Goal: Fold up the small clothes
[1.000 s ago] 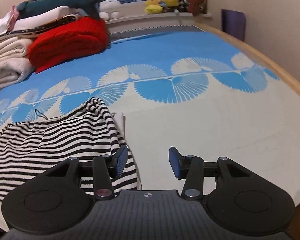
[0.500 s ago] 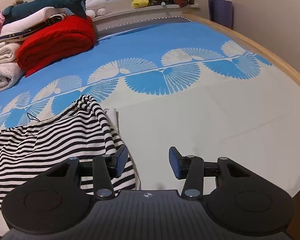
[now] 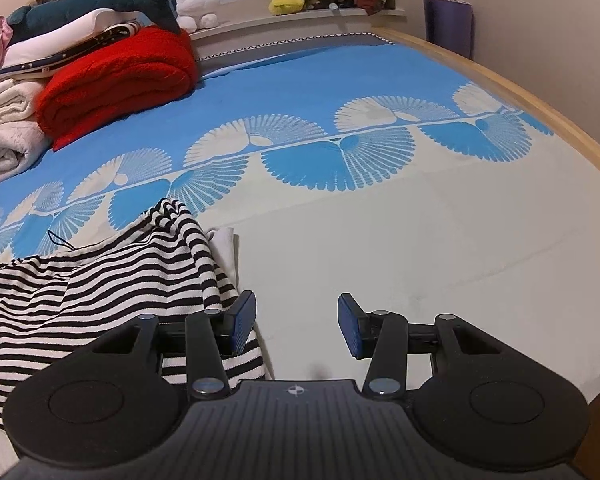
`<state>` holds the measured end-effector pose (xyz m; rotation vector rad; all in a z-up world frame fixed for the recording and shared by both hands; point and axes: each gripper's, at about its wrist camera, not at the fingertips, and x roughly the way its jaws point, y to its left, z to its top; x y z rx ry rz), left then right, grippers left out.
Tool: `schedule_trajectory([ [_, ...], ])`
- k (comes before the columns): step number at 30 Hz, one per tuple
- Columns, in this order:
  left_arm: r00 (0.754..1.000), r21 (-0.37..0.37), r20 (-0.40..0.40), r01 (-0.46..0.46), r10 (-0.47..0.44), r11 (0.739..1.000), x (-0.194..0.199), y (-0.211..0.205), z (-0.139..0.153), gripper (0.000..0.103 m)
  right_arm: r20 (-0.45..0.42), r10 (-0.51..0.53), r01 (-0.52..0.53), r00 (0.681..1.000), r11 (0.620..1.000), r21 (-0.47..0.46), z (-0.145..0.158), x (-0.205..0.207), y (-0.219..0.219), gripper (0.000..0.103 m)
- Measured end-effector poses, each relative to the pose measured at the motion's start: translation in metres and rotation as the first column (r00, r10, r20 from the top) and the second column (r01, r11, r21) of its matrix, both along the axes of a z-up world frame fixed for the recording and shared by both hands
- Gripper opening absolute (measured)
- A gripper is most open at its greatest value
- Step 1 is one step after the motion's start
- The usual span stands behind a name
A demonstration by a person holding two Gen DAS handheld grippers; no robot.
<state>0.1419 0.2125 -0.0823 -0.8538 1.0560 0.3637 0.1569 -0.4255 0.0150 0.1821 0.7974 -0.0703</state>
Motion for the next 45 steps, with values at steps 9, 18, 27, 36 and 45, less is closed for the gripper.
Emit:
schedule_trajectory([
  [9, 0.989, 0.272, -0.006, 0.144, -0.148, 0.951, 0.007, -0.039, 0.024, 0.009, 0.009, -0.030, 0.030, 1.000, 0.999, 0.026, 0.003, 0.000, -0.019, 0.047],
  [18, 0.941, 0.599, -0.121, 0.323, -0.316, 0.733, 0.034, -0.127, 0.087, 0.008, 0.019, 0.003, 0.000, 1.000, 0.990, -0.138, 0.009, -0.004, -0.029, 0.047],
  [27, 0.660, 0.772, 0.012, 0.471, -0.751, 0.426, 0.030, -0.370, 0.162, 0.007, 0.055, -0.030, 0.033, 0.998, 0.998, -0.053, 0.017, -0.005, -0.057, 0.047],
  [36, 0.335, 0.583, -0.077, 0.779, -0.939, 0.230, 0.004, -0.469, 0.073, 0.014, 0.070, -0.066, 0.066, 0.995, 0.998, -0.009, 0.017, -0.016, -0.077, 0.047],
  [45, 0.470, 0.634, 0.069, 0.660, -0.880, 0.402, 0.031, -0.304, 0.134, 0.014, 0.130, -0.030, 0.007, 0.991, 0.985, 0.170, 0.022, -0.020, -0.071, 0.041],
])
